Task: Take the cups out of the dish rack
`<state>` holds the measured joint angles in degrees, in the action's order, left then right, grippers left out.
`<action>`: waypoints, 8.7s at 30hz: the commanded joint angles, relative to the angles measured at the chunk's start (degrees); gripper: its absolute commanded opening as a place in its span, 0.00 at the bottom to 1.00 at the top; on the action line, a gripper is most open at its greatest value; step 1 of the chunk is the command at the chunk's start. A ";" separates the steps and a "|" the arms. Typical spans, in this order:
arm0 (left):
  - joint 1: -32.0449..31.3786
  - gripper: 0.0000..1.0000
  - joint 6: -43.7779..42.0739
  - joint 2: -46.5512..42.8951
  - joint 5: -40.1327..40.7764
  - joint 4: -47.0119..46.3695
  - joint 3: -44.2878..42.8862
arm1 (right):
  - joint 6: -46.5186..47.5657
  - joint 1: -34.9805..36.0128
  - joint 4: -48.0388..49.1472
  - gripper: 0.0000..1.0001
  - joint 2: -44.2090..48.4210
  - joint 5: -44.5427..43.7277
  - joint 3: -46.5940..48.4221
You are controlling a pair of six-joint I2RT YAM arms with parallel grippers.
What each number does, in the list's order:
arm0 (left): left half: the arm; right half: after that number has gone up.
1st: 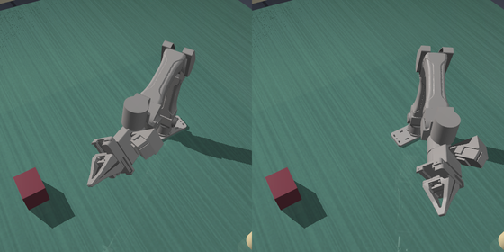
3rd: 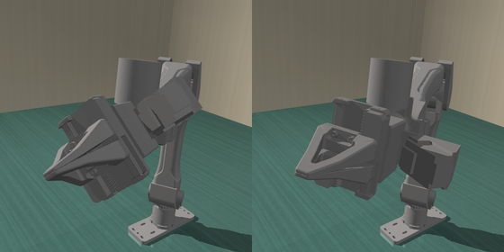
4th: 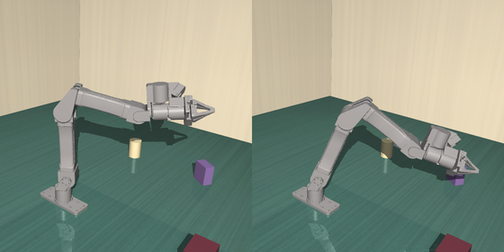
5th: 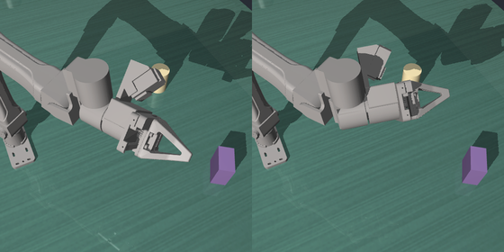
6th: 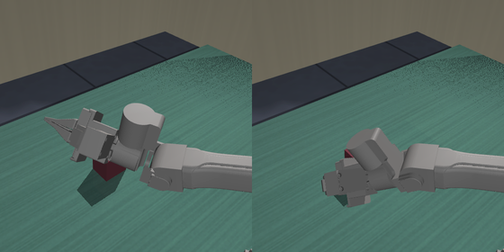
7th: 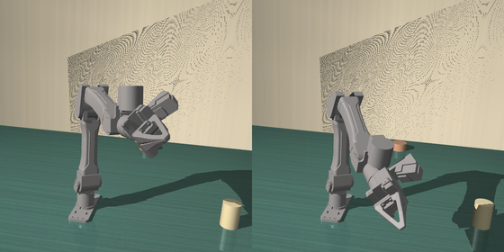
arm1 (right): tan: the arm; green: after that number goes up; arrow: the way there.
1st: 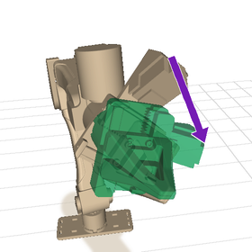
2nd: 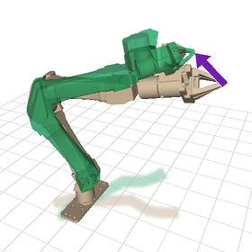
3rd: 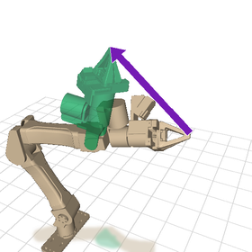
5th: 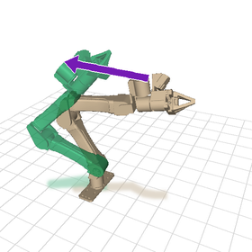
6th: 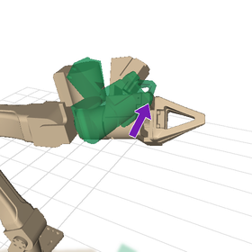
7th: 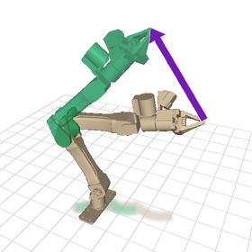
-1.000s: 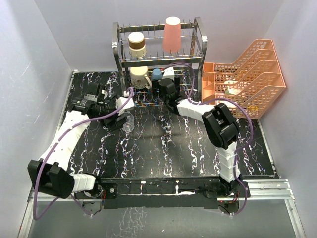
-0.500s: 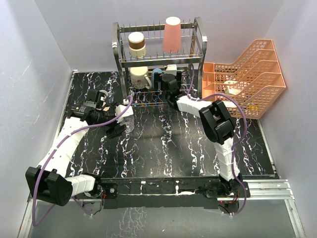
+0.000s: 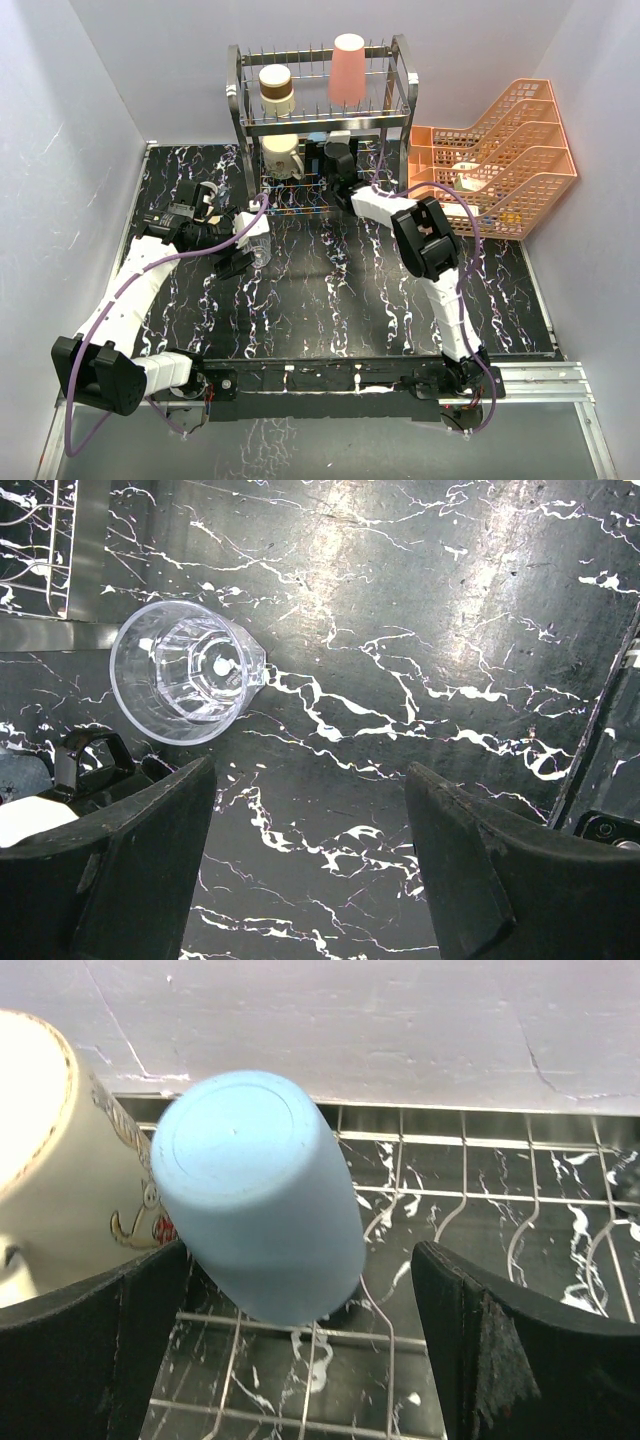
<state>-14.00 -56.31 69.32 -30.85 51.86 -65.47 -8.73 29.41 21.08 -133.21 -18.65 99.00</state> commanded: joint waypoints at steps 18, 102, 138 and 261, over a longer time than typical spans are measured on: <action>0.20 0.74 1.77 -0.02 -2.39 0.02 -1.46 | 1.71 -0.60 5.09 0.53 -6.20 -1.20 9.98; -6.61 0.38 1.60 -18.58 -8.61 -47.37 21.59 | -90.03 16.03 11.04 0.13 45.20 37.93 -47.04; -19.49 0.00 -1.16 26.62 18.28 -11.31 -12.79 | -51.60 -5.91 -42.84 0.98 75.62 19.48 -54.66; -10.71 0.83 10.66 -0.12 9.33 -30.72 1.69 | -21.10 4.69 13.47 0.08 38.39 -5.59 -36.66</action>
<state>-23.20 -43.97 70.11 -26.15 29.28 -65.65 -19.16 34.11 28.10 -102.52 -21.04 60.82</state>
